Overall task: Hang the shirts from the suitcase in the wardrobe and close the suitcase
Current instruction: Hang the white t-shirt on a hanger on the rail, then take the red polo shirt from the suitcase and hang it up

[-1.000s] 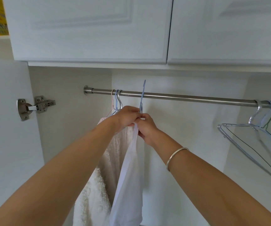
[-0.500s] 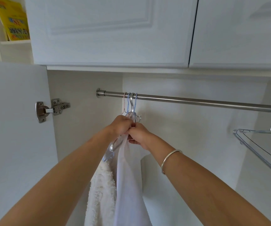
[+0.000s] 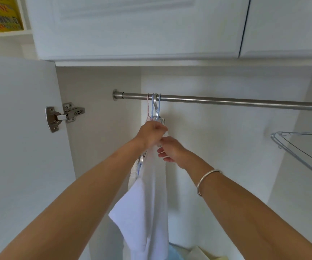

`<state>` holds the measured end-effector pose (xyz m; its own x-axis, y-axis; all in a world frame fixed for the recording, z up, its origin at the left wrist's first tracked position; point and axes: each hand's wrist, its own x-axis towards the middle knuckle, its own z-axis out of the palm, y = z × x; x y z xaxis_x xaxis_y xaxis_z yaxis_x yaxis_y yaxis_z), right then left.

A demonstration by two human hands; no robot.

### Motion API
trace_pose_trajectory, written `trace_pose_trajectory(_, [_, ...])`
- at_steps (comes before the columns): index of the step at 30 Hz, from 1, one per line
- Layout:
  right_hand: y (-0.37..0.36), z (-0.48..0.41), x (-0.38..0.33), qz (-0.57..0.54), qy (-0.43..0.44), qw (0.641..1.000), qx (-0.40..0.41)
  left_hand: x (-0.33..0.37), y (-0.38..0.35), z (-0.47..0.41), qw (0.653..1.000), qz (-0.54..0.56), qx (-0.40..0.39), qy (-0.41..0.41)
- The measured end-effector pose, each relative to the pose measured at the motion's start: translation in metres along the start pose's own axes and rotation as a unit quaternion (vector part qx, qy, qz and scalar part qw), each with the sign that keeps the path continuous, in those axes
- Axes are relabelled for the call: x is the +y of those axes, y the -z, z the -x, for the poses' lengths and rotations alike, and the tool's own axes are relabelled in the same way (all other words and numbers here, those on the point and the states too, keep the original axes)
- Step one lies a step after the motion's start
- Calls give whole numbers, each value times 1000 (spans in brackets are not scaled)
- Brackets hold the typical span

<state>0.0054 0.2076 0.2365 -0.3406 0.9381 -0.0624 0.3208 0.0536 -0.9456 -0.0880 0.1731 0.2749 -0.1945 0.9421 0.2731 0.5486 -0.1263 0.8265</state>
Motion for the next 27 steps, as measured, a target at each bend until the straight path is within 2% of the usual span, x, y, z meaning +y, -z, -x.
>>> trace_pose_trajectory(3, [37, 13, 31, 6, -61, 996, 58, 0, -31, 7, 998, 13, -57, -4])
trace_pose_trajectory(5, [69, 35, 63, 8, -110, 989, 101, 1, -67, 14, 992, 6, -123, 4])
trace_pose_trajectory(9, [118, 82, 112, 8, -176, 976, 132, 6, -134, 35, 977, -8, -212, 0])
trace_pose_trajectory(15, [186, 196, 187, 34, -267, 941, 207, 47, -250, 105, 922, -75, -369, -85])
trace_pose_trajectory(19, [203, 303, 241, 15, -345, 899, 270, 66, -320, 193, 846, -124, -506, -111])
trace_pose_trajectory(23, [177, 434, 288, -29, -448, 845, 290, 69, -374, 310, 745, -177, -624, -156])
trace_pose_trajectory(27, [134, 542, 316, -94, -508, 797, 314, 76, -391, 418, 651, -218, -694, -218])
